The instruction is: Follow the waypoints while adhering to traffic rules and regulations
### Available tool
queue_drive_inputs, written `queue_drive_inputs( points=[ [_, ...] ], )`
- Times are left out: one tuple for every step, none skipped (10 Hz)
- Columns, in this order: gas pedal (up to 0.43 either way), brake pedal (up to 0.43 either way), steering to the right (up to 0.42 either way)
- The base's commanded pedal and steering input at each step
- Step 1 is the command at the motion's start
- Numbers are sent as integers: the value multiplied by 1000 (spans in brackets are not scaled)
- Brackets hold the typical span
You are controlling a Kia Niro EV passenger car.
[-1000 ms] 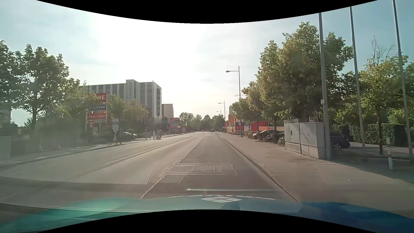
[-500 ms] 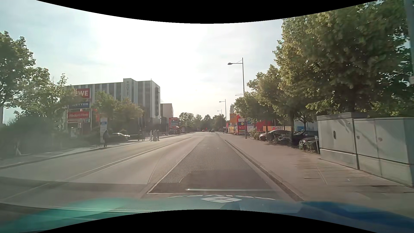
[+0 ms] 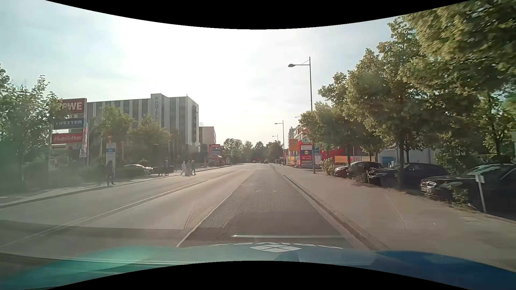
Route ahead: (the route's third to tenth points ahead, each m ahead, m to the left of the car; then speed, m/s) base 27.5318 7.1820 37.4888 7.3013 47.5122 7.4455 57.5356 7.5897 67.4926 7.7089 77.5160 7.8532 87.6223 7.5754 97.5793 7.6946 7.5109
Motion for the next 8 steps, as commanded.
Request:
queue_drive_inputs(
  points=[
    [189, 0, -10],
    [189, 0, -8],
    [189, 0, -4],
    [189, 0, -3],
    [189, 0, -3],
    [177, 0, -3],
    [169, 0, -3],
    [169, 0, -3]
  ],
)
